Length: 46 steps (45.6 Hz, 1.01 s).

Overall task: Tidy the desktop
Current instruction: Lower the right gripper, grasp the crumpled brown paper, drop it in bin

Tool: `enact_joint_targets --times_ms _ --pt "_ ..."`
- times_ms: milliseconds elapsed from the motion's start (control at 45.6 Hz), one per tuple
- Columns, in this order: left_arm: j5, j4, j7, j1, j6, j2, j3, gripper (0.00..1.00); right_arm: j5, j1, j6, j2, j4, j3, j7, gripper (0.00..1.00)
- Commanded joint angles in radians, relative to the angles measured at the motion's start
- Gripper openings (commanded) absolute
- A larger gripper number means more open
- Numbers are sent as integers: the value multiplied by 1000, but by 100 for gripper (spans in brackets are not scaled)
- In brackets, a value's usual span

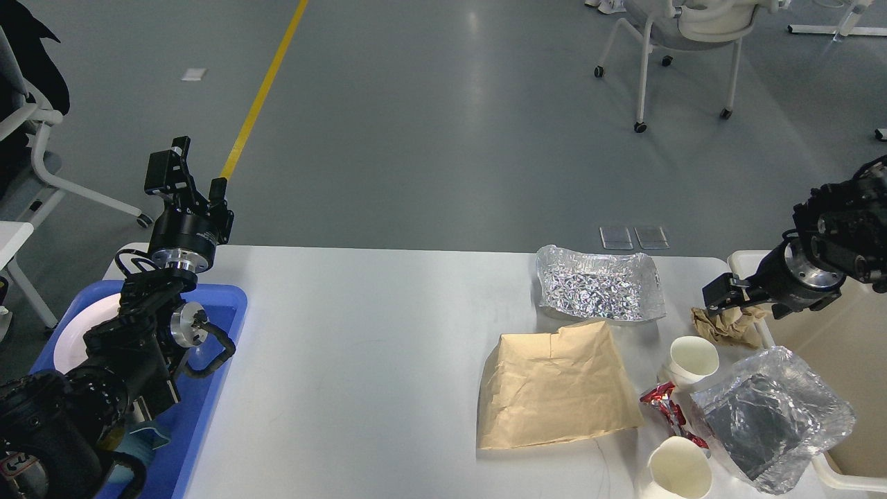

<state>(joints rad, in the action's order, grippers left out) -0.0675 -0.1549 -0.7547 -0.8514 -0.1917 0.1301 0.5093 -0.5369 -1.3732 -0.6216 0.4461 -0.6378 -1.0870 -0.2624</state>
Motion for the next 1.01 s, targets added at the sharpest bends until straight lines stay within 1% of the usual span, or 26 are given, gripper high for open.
enact_joint_targets --times_ms 0,88,373,505,549,592,614,636,680,702,724,746,768,878,987 --pt "0 0 0 0 0 2 0 97 0 78 54 6 4 39 2 100" --pt "0 0 0 0 0 -1 0 96 0 111 63 6 4 50 2 100" --pt "0 0 0 0 0 2 0 96 0 129 63 5 -7 61 0 100" --pt "0 0 0 0 0 -1 0 97 23 154 80 5 4 79 2 99" --pt "0 0 0 0 0 -1 0 97 37 164 86 2 4 84 3 89" --pt "0 0 0 0 0 -1 0 97 41 174 86 2 4 84 9 76" --pt "0 0 0 0 0 -1 0 97 44 177 86 2 4 84 18 66" --pt "0 0 0 0 0 -1 0 97 46 180 85 0 4 85 28 53" --pt "0 0 0 0 0 2 0 96 52 178 79 0 0 85 46 22" --pt "0 0 0 0 0 -1 0 96 60 178 77 2 -2 85 54 10" --pt "0 0 0 0 0 -1 0 97 69 178 77 3 0 87 60 4" --pt "0 0 0 0 0 -1 0 96 81 178 77 3 1 88 61 1" --pt "0 0 0 0 0 2 0 96 98 178 77 5 1 88 61 0" --pt "0 0 0 0 0 2 0 96 182 181 79 8 4 88 63 0" --pt "0 0 0 0 0 -1 0 97 216 178 82 14 4 90 61 0"
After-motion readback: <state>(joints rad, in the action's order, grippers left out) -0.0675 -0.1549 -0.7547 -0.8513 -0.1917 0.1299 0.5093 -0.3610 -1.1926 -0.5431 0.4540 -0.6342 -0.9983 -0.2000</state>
